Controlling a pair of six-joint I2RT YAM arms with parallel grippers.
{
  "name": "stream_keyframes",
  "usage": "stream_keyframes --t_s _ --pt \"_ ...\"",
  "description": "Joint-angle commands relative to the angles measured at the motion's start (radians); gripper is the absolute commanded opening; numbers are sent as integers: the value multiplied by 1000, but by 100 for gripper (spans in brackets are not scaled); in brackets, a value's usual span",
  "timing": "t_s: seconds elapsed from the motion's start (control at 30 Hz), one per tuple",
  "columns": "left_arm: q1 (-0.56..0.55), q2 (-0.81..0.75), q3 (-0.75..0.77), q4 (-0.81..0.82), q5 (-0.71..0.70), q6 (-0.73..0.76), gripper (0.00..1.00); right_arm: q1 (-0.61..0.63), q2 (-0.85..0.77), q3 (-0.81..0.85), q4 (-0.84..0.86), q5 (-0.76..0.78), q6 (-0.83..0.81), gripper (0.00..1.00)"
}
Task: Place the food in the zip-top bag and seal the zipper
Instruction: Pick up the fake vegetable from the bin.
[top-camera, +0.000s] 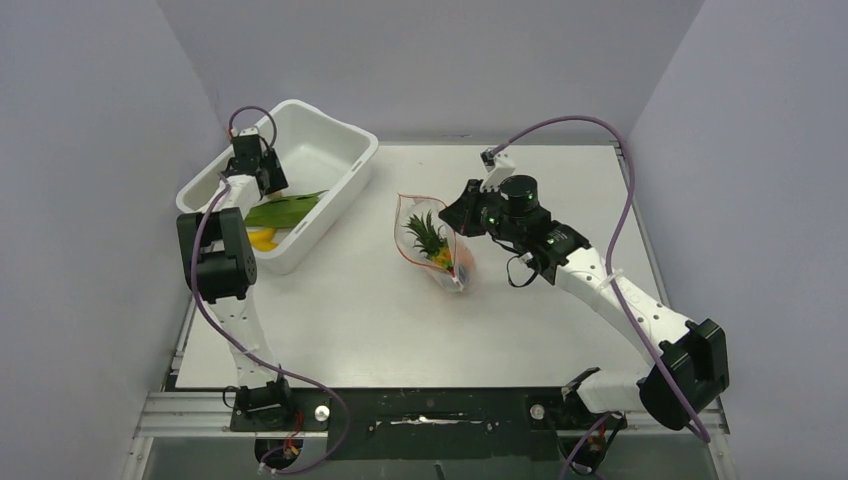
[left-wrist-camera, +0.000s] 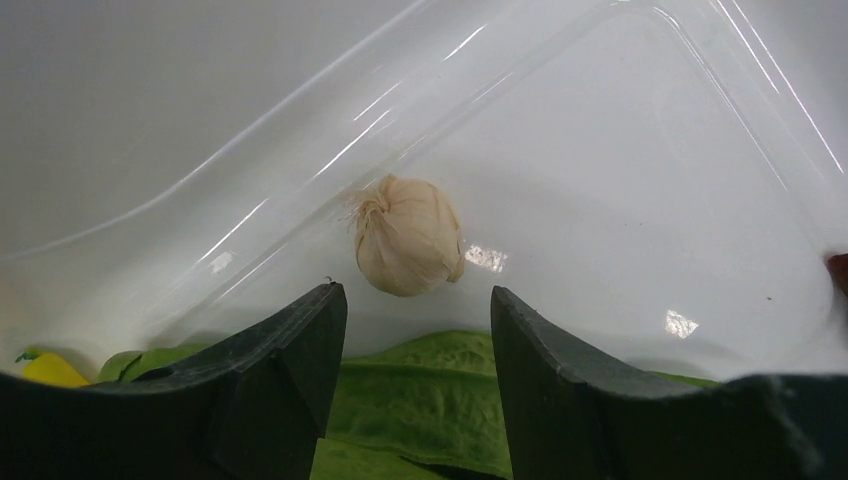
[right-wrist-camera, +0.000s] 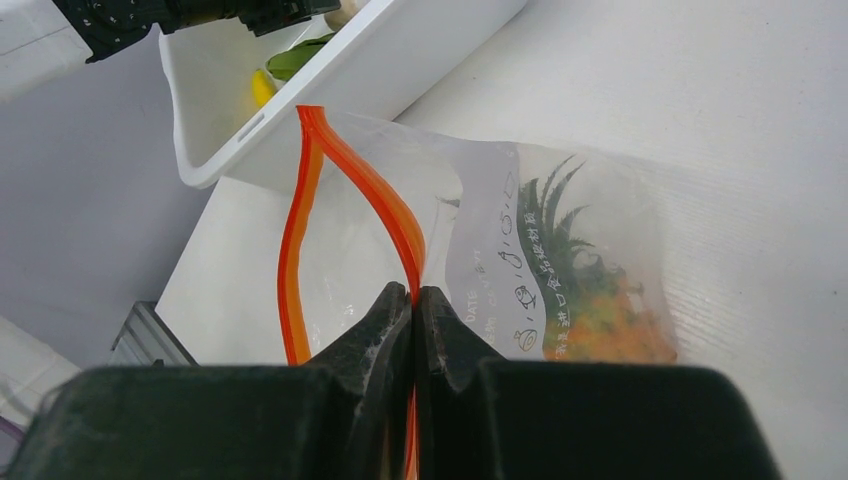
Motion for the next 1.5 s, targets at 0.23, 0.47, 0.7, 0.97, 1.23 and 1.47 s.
stream_keyframes --t_s 0.23,0.47,0.7,0.97,1.23,1.47 --pt "7 67 102 15 -24 40 54 -2 -73 16 27 35 -7 0" --pt "-1 113 139 15 -6 55 54 -1 -86 2 23 37 -9 0" --pt "-1 135 172 7 -2 60 48 -6 -105 -9 22 54 -23 0" --pt "-5 119 167 6 11 53 42 -6 -116 -30 43 49 -15 0" --pt "-23 54 147 1 7 46 39 -6 -127 -45 53 44 -10 0" --pt "-39 -46 72 28 21 20 35 -6 -139 -72 70 52 16 0"
